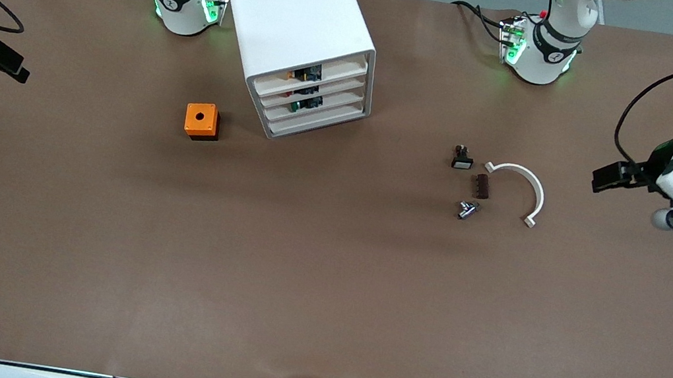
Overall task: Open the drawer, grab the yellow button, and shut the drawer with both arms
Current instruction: 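Reach the left gripper toward the white cabinet's drawer front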
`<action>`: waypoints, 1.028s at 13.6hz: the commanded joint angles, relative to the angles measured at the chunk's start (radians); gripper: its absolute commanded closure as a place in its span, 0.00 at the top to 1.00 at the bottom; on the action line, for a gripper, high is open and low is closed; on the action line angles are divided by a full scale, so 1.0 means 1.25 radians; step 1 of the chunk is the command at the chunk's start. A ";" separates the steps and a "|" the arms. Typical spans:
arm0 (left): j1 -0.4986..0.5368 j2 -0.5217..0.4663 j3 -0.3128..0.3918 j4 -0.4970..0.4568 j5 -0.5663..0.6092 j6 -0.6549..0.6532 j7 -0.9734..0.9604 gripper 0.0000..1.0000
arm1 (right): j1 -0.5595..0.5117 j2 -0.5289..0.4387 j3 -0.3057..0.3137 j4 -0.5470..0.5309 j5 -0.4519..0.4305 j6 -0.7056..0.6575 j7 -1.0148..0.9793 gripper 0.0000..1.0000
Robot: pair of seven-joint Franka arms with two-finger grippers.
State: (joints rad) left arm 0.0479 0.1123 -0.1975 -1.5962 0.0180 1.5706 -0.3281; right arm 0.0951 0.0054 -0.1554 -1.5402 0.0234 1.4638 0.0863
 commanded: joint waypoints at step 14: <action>-0.331 0.165 -0.010 0.022 -0.341 -0.046 -0.987 1.00 | 0.016 -0.006 0.004 -0.004 -0.014 -0.025 0.005 1.00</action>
State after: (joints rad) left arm -0.3372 0.2987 -0.2148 -1.5921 -0.3832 1.5484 -1.4279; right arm 0.0995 0.0060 -0.1527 -1.5401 0.0227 1.4502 0.0855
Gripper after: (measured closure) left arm 0.000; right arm 0.000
